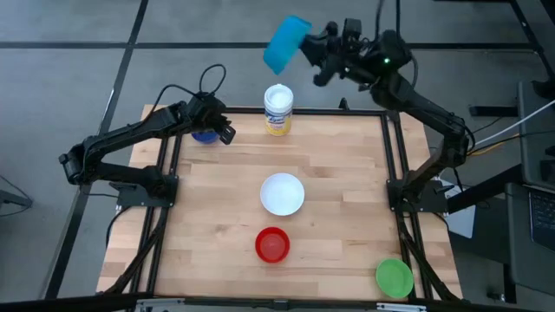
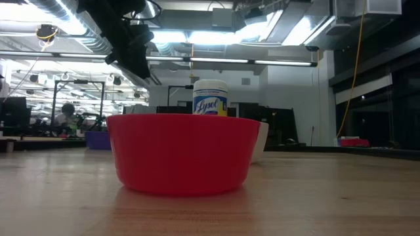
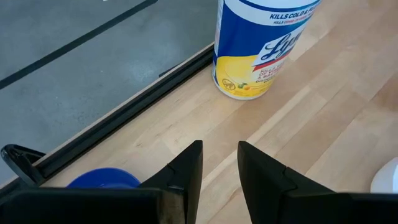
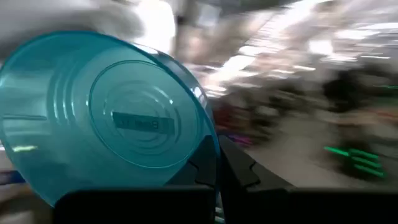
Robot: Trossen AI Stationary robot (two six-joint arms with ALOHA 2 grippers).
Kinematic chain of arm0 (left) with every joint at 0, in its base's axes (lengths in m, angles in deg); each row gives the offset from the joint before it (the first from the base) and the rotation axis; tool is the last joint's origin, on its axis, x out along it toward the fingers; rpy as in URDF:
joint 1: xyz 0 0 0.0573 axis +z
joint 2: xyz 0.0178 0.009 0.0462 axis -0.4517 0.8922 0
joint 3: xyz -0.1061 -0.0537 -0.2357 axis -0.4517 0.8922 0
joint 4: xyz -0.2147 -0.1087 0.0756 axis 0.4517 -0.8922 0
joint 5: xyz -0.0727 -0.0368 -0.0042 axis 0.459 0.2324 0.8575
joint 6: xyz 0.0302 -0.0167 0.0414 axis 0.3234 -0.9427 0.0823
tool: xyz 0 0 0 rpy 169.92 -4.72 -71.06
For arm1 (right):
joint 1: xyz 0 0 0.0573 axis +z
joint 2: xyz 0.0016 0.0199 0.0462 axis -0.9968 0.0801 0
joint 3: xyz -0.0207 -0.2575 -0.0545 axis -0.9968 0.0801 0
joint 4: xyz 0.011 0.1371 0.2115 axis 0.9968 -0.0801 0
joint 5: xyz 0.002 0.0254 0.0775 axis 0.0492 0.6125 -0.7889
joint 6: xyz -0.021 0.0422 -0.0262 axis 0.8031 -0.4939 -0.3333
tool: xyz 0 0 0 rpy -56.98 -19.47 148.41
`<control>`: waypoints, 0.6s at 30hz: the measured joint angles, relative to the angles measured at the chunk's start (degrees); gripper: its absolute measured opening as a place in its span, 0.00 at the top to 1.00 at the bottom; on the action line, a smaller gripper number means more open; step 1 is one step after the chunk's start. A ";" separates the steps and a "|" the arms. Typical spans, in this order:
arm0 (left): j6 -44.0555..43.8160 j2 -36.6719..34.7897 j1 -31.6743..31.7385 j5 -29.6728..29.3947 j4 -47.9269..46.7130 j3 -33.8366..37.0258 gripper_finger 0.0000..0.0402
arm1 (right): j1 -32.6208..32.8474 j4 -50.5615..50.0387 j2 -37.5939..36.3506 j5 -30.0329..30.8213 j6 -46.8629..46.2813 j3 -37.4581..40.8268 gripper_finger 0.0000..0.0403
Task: Nest bowls inside each other
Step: Stack the light blue bowl on top of the white bowl
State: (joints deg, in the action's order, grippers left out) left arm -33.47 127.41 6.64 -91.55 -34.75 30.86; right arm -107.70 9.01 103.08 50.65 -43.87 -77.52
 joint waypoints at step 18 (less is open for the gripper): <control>-1.12 0.00 -0.01 0.00 0.01 0.00 0.76 | 5.72 -40.75 0.11 59.68 22.65 -16.17 1.00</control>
State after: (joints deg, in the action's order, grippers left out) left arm -34.59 127.41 6.64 -91.55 -34.74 30.86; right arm -101.98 -31.75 103.19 110.33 -21.21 -93.69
